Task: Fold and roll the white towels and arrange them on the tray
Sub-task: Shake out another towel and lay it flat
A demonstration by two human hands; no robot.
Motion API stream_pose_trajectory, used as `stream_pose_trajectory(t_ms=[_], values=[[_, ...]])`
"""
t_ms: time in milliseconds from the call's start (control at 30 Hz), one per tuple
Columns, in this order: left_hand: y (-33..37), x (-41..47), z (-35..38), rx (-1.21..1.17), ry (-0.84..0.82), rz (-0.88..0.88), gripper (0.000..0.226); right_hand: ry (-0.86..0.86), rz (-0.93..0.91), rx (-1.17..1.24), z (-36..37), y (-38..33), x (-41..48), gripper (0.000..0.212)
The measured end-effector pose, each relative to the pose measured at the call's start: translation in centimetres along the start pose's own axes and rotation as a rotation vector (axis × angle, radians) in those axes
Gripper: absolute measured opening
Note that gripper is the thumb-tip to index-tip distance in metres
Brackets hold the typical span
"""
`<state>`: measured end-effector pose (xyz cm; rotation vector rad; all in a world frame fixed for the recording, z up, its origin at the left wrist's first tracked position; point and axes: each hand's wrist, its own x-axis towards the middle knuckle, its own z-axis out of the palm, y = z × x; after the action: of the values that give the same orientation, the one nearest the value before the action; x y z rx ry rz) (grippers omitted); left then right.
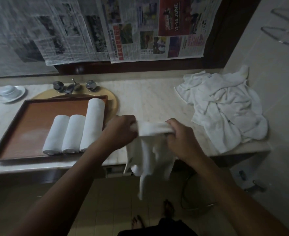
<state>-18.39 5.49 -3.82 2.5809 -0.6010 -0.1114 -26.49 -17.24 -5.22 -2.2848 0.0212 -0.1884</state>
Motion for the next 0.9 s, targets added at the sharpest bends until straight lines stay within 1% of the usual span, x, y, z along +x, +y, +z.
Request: stream_pose_trajectory(t_ms=[33, 67, 133, 167, 200, 233, 333, 367, 400, 467, 500, 567, 667, 767, 833, 900], values=[[-1.0, -0.3, 0.0, -0.050, 0.016, -0.034, 0.024, 0.009, 0.041, 0.074, -0.6, 0.3, 0.2, 0.013], [-1.7, -0.6, 0.1, -0.155, 0.021, -0.069, 0.023, 0.005, 0.075, 0.137, -1.1, 0.7, 0.5, 0.016], [-1.9, -1.2, 0.0, -0.446, 0.035, -0.094, 0.017, -0.045, 0.120, 0.218, -1.4, 1.7, 0.9, 0.014], [-1.5, -1.5, 0.0, -0.561, 0.061, -0.091, 0.015, -0.062, 0.139, 0.235, -1.3, 2.0, 1.0, 0.011], [-0.9, -1.6, 0.0, -0.621, 0.078, -0.067, 0.014, -0.070, 0.148, 0.234, -1.0, 2.4, 0.8, 0.006], [0.0, -1.6, 0.1, -0.634, 0.085, -0.017, 0.012, -0.078, 0.153, 0.227, -0.7, 2.5, 0.6, 0.009], [2.2, -1.3, 0.4, -0.488, 0.079, 0.145, 0.004, -0.059, 0.113, 0.206, 0.4, 1.8, -0.3, 0.050], [2.6, -1.2, 0.5, -0.441, 0.088, 0.168, 0.003, -0.048, 0.074, 0.202, 0.8, 1.5, -0.4, 0.053], [2.7, -1.2, 0.6, -0.404, 0.102, 0.175, 0.005, -0.030, 0.042, 0.192, 1.2, 1.4, -0.4, 0.047], [2.5, -1.3, 0.6, -0.353, 0.097, 0.152, 0.002, 0.041, 0.024, 0.147, 1.1, 1.5, -0.1, 0.019], [2.0, -1.4, 0.5, -0.317, 0.073, 0.138, 0.004, 0.077, 0.032, 0.143, 0.7, 1.8, 0.2, 0.011], [0.2, -1.6, 0.4, -0.222, -0.024, 0.088, 0.009, 0.101, 0.046, 0.155, -0.3, 3.1, 0.6, 0.014], [-3.0, -2.3, 1.3, -0.059, -0.216, -0.002, 0.016, -0.005, 0.048, 0.032, -0.8, 5.0, 0.2, 0.012], [-6.2, -3.8, 3.2, 0.049, -0.368, -0.075, 0.018, -0.100, 0.160, -0.001, 0.0, 8.7, -1.0, 0.014], [-8.3, -5.5, 4.1, 0.108, -0.416, -0.125, 0.017, -0.167, 0.249, -0.007, 0.2, 11.2, -1.9, 0.016], [-10.3, -7.3, 5.0, 0.070, -0.412, -0.180, 0.026, -0.241, 0.301, -0.073, 0.0, 13.1, -3.2, 0.017]])
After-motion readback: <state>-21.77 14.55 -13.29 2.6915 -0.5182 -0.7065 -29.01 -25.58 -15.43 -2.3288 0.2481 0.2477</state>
